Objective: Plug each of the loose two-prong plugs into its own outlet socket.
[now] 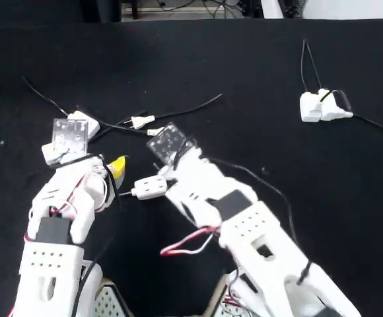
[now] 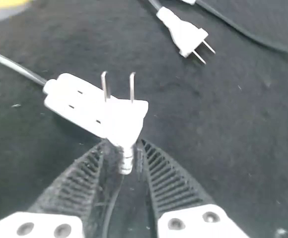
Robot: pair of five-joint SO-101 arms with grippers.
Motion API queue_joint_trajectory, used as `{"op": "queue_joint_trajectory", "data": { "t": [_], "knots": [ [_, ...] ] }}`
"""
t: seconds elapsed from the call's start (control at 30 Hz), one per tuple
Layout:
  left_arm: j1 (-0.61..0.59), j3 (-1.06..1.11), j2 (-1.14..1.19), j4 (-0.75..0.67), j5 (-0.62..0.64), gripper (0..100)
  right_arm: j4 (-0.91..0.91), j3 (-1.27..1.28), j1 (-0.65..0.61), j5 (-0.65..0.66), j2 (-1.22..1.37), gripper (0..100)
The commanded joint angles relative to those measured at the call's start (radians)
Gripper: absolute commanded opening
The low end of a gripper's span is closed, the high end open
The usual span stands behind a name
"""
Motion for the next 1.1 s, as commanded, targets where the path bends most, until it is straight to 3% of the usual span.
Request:
{"op": "queue_joint_trajectory", "data": {
  "t": [0.0,0.4,0.57,0.8,1.07],
  "knots": [
    [-0.01,0.015,-0.112,-0.006,0.035,23,-0.032,0.012,-0.086,0.011,-0.07,1.1],
    [-0.008,0.101,-0.29,-0.003,0.031,23,-0.144,0.07,-0.138,0.043,-0.077,1.1],
    [-0.005,0.048,-0.342,0.109,0.031,23,-0.186,0.076,-0.132,0.04,-0.071,1.1],
    [0.122,0.082,-0.462,0.169,-0.015,23,-0.19,0.071,-0.132,0.035,-0.07,1.1],
    [0.133,0.134,-0.557,0.17,-0.029,23,-0.186,0.073,-0.133,0.035,-0.07,1.1]
  ]
}}
